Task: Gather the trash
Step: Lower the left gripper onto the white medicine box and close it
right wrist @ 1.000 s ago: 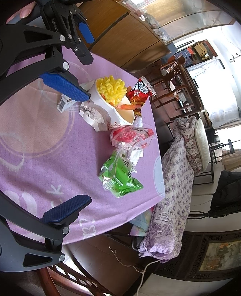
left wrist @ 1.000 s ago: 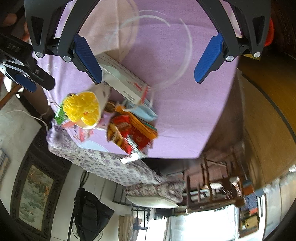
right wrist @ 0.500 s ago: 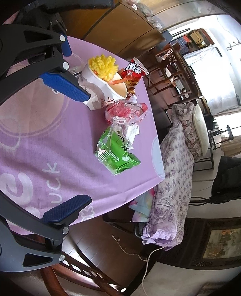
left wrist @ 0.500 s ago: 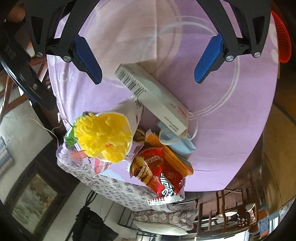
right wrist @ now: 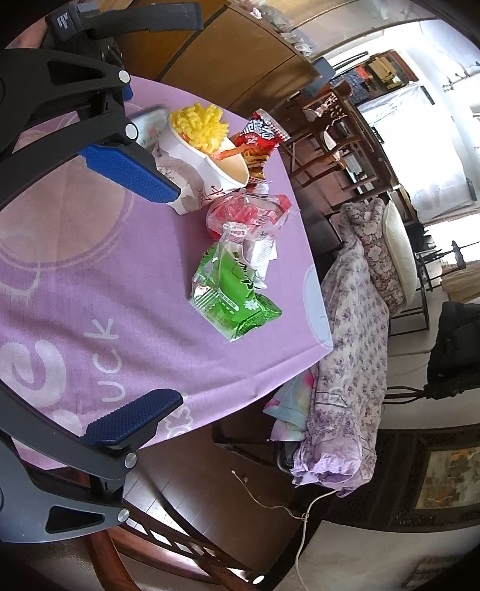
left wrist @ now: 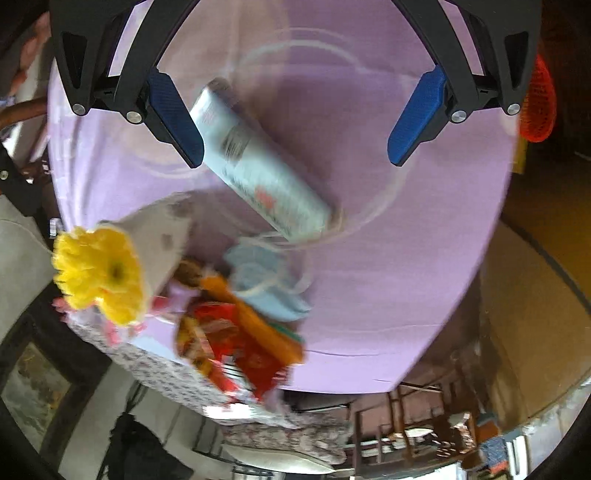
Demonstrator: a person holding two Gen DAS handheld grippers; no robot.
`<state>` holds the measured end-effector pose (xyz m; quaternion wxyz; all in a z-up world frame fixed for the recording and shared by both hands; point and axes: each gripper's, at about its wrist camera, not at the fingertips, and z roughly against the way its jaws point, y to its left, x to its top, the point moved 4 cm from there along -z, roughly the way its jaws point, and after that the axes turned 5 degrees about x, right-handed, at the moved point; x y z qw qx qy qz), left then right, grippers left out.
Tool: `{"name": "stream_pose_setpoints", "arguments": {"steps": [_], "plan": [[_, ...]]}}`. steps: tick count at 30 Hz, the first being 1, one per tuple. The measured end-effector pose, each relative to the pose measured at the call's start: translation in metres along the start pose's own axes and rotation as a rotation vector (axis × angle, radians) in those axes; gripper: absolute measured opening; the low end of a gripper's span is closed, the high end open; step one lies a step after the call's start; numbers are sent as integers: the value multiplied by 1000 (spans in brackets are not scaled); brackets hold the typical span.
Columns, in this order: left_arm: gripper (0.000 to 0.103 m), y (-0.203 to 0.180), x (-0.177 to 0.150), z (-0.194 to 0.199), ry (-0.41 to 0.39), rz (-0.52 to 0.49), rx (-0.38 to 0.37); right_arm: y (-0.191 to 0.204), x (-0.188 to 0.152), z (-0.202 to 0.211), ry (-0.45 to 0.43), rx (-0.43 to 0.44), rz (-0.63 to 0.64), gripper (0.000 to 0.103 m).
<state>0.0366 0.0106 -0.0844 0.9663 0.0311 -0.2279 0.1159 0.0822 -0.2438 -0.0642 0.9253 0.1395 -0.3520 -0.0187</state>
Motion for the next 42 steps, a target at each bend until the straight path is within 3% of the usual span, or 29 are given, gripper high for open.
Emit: {"name": "stream_pose_setpoints", "arguments": {"steps": [5, 14, 20, 28, 34, 40, 42], "plan": [[97, 10, 6, 0, -2, 33, -3, 6, -4, -4, 15, 9, 2, 97], [97, -16, 1, -14, 65, 28, -7, 16, -7, -10, 30, 26, 12, 97], [97, -25, -1, -15, 65, -19, 91, 18, -8, -10, 26, 27, 21, 97], [97, 10, -15, 1, 74, -7, 166, 13, -7, -5, 23, 39, -10, 97], [97, 18, -12, 12, 94, 44, 118, 17, -6, -7, 23, 37, 16, 97], [97, 6, -11, -5, 131, 47, 99, 14, -7, -10, 32, 28, 10, 97], [91, 5, -9, -11, 149, 61, 94, 13, -6, -11, 33, 29, 8, 97]]}}
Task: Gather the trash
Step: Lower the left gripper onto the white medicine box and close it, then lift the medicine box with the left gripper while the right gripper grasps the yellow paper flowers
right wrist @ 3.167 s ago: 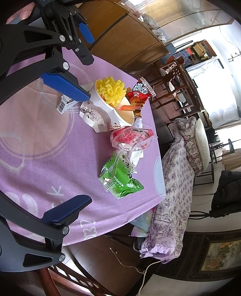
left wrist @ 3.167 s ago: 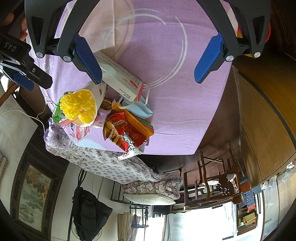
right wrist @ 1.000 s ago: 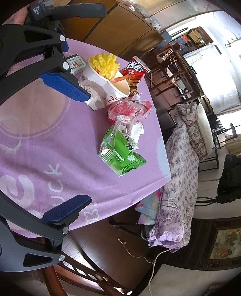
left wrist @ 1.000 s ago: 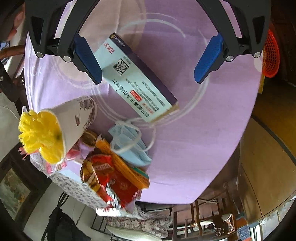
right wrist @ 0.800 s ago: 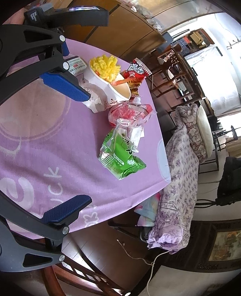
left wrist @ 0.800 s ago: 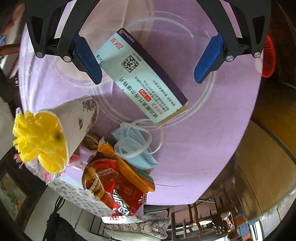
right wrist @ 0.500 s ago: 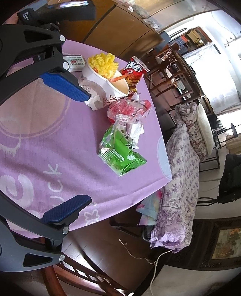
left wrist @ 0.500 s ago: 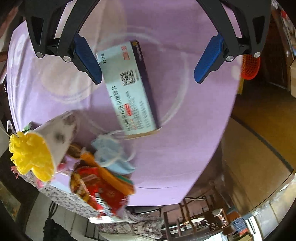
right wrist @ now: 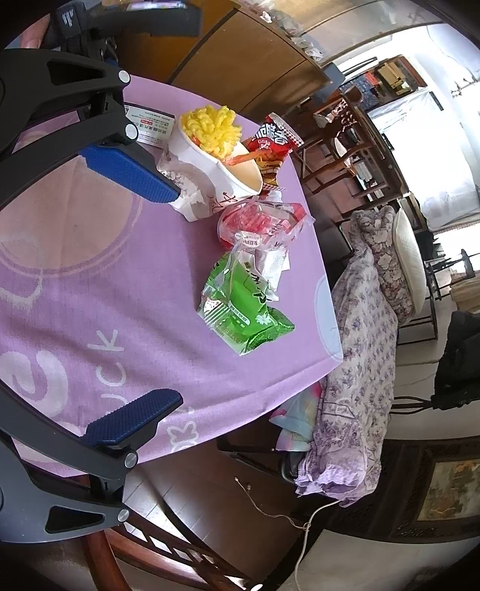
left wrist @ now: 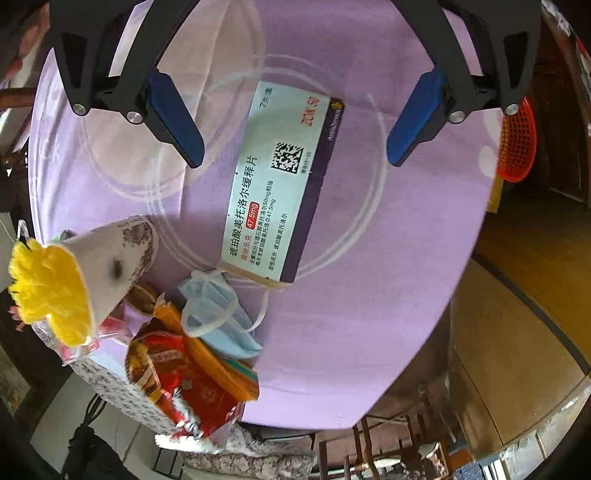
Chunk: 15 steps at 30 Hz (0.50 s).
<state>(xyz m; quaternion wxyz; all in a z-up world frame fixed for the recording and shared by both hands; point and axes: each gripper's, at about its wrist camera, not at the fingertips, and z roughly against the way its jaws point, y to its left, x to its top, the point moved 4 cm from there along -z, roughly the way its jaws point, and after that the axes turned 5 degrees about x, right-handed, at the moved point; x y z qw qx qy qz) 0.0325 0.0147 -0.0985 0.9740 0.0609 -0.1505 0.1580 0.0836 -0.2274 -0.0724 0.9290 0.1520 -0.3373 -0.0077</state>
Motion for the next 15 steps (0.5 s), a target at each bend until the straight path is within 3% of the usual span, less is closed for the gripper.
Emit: {"name": "stream_pose_setpoints", "arguments": {"steps": [5, 8, 10, 15], "plan": [[80, 3, 7, -4, 0, 11, 4, 1, 0, -1, 4, 2, 10, 97], [66, 0, 10, -2, -27, -18, 7, 2, -1, -2, 7, 1, 15, 97], [50, -3, 10, 1, -47, -40, -4, 3, -2, -3, 10, -3, 16, 97], [49, 8, 3, 5, -67, -14, -75, 7, -7, -9, 27, -5, 26, 97]]}}
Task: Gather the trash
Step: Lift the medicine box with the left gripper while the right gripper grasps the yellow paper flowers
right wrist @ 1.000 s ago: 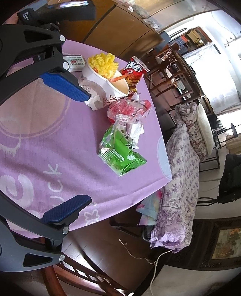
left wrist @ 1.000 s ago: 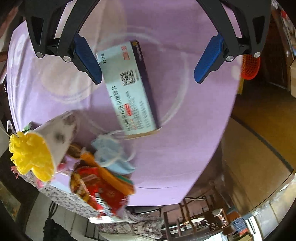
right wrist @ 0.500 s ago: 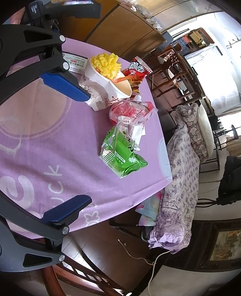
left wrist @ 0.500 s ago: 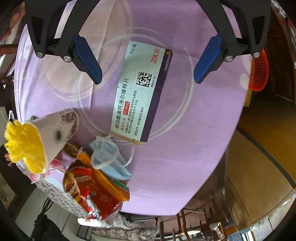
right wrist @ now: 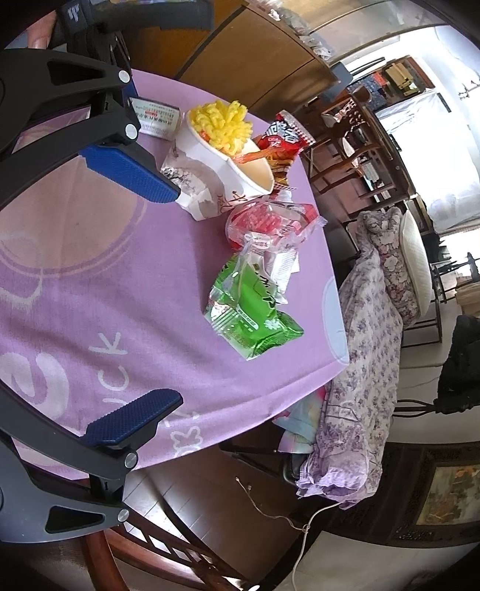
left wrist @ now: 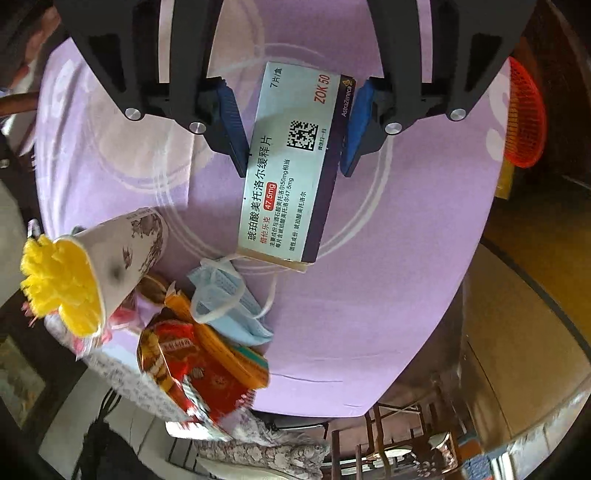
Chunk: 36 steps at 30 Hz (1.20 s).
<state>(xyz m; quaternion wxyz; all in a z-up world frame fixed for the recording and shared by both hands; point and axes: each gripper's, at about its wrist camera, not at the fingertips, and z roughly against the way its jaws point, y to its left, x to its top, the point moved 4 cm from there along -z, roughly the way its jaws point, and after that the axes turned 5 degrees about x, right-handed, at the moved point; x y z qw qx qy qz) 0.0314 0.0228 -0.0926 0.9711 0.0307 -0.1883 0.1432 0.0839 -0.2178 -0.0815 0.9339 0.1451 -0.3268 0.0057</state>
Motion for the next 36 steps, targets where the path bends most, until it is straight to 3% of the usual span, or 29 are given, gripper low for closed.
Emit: {"name": "stream_pose_setpoints", "arguments": {"steps": [8, 13, 16, 18, 20, 25, 29, 36], "plan": [[49, 27, 7, 21, -105, 101, -194, 42, -18, -9, 32, 99, 114, 97], [49, 23, 12, 17, -87, 80, -240, 70, -10, 13, -19, 236, 154, 97], [49, 23, 10, 18, -74, 65, -262, 80, 7, 30, -95, 215, 192, 95], [50, 22, 12, 18, -74, 63, -271, 91, 14, 31, -94, 197, 247, 86], [50, 24, 14, 18, -79, 64, -279, 99, 18, 26, -67, 180, 301, 68], [50, 26, 12, 23, -98, 56, -280, 109, 22, 4, 15, 153, 382, 39], [50, 26, 11, 22, -96, 58, -282, 111, 20, 2, 17, 146, 393, 24], [50, 28, 11, 25, -104, 69, -295, 105, 31, 38, -99, 206, 342, 21]]}}
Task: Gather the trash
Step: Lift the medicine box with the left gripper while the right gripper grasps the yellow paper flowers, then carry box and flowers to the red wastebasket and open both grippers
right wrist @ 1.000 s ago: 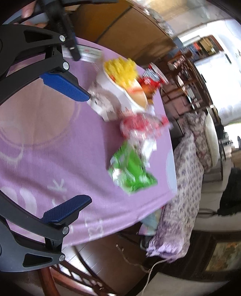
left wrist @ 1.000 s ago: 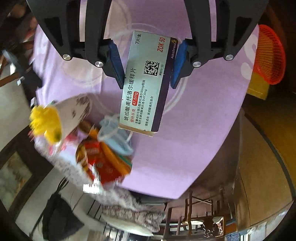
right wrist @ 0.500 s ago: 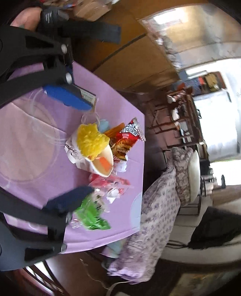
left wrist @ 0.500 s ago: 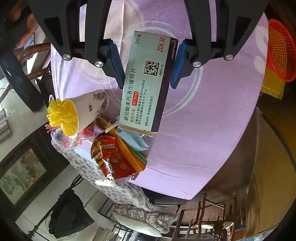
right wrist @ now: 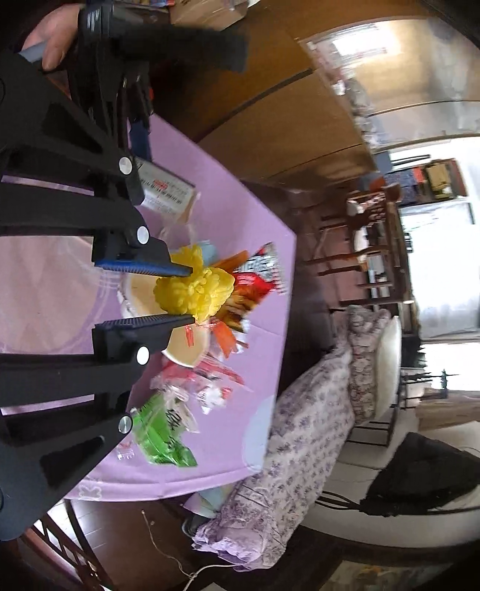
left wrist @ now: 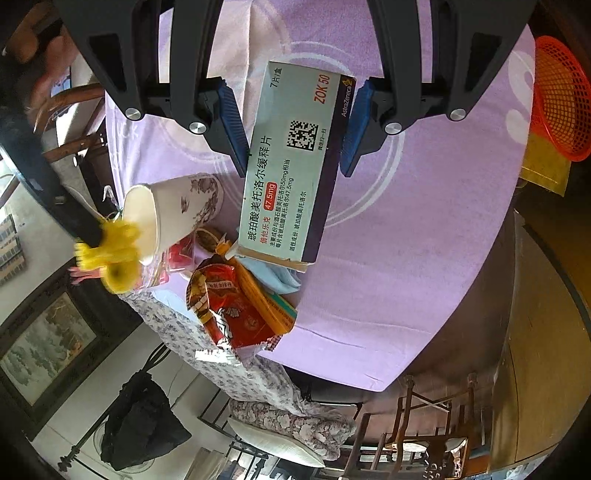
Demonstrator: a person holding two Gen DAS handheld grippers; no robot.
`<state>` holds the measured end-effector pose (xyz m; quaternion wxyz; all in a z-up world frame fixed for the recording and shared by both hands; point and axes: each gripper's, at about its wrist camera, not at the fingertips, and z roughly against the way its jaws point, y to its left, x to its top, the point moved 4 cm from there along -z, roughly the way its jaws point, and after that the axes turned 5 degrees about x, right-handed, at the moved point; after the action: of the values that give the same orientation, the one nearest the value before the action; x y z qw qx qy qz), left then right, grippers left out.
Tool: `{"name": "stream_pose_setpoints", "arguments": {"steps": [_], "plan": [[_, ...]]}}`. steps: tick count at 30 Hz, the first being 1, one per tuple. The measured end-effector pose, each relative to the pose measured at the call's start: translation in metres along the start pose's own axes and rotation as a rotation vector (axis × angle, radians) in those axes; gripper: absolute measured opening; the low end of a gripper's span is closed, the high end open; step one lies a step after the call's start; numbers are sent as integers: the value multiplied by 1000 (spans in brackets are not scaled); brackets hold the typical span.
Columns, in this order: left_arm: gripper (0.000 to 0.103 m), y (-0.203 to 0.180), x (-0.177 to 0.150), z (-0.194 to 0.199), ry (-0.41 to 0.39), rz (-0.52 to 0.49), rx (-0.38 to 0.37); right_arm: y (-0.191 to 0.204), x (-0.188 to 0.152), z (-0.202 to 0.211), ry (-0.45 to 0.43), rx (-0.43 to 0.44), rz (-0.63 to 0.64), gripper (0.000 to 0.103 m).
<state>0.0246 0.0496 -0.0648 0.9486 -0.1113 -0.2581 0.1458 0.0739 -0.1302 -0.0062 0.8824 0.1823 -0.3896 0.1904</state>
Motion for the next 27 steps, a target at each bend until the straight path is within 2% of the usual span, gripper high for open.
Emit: {"name": "stream_pose_setpoints", "arguments": {"steps": [5, 11, 17, 23, 27], "plan": [[50, 2, 0, 5, -21, 12, -10, -2, -5, 26, -30, 20, -43, 21], [50, 4, -5, 16, -41, 30, -4, 6, -40, 37, 38, 26, -41, 21], [50, 18, -12, 57, -109, 38, 2, 22, -56, 36, 80, 62, -40, 21], [50, 66, -24, 105, -167, 86, 51, 76, -52, 30, 98, 174, 39, 21], [50, 117, -37, 133, -194, 160, 119, 128, -47, 17, 133, 272, 111, 21]]}}
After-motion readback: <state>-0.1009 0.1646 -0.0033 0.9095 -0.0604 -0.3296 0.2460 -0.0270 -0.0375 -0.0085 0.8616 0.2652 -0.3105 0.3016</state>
